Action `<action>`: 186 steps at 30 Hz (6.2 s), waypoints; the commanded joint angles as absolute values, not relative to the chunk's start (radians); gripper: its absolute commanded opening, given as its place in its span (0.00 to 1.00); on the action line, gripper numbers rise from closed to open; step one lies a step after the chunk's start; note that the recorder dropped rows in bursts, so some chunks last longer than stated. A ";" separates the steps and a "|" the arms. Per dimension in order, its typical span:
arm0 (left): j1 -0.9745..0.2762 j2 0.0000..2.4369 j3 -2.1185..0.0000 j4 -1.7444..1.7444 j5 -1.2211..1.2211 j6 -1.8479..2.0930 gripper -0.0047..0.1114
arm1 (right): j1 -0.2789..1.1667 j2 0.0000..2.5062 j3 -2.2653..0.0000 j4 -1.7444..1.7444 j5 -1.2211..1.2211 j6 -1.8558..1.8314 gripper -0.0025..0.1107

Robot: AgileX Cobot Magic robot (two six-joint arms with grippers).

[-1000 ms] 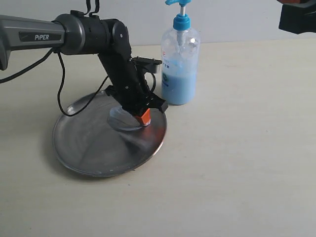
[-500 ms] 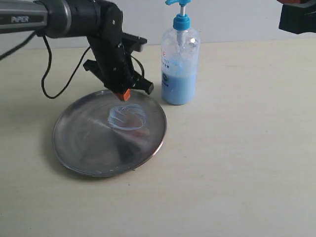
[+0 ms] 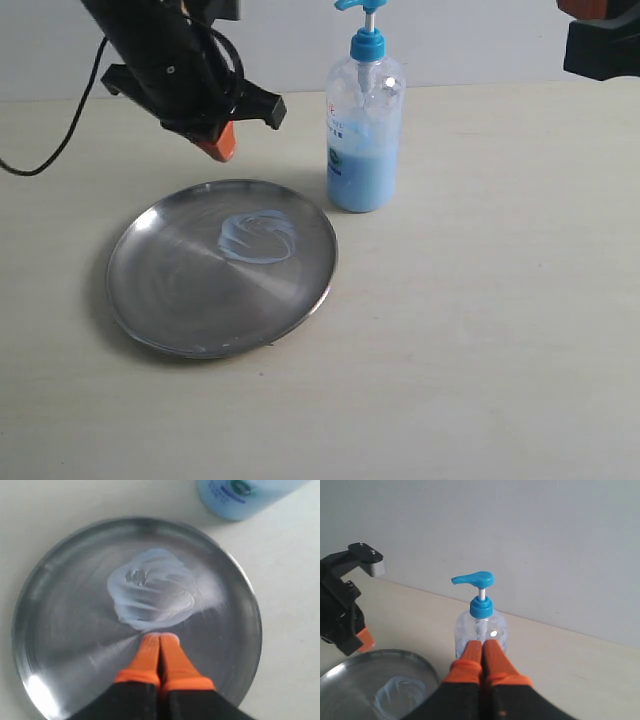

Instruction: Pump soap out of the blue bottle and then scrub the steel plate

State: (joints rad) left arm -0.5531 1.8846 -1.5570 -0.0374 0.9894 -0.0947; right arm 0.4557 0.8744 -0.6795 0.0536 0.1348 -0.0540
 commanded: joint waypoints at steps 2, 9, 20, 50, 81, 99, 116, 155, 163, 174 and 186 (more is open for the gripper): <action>-0.551 1.724 -1.364 -0.063 0.917 -0.111 0.04 | 0.454 0.873 -0.675 0.043 0.155 -0.060 0.02; -0.551 1.481 -1.135 -0.064 0.829 -0.111 0.04 | 0.454 0.873 -0.675 0.043 0.176 -0.062 0.02; -0.551 1.113 -0.889 -0.064 0.710 -0.111 0.04 | 0.454 0.873 -0.675 0.041 0.262 -0.090 0.02; -0.551 0.408 -0.495 -0.029 0.585 -0.060 0.04 | 0.454 0.546 -0.524 0.025 0.259 -0.104 0.02; -0.551 0.408 -0.495 -0.029 0.588 -0.060 0.04 | 0.454 0.543 -0.524 0.027 0.259 -0.102 0.02; -0.480 0.315 -0.493 -0.025 0.582 -0.060 0.04 | 0.454 0.543 -0.524 0.027 0.259 -0.103 0.02; -0.300 0.057 -0.400 -0.009 0.461 -0.060 0.04 | 0.454 0.543 -0.524 0.027 0.259 -0.103 0.02; -0.272 0.000 -0.046 -0.009 0.307 -0.060 0.04 | 0.454 0.543 -0.524 0.027 0.261 -0.105 0.02; -0.177 0.000 -0.044 -0.022 0.287 0.024 0.04 | 0.454 0.543 -0.524 0.027 0.261 -0.102 0.02; -0.129 0.000 0.000 -0.048 0.244 0.019 0.04 | 0.454 0.543 -0.524 0.027 0.261 -0.102 0.02; -0.129 0.000 0.000 -0.044 0.259 0.019 0.04 | 0.454 0.543 -0.524 0.027 0.261 -0.102 0.02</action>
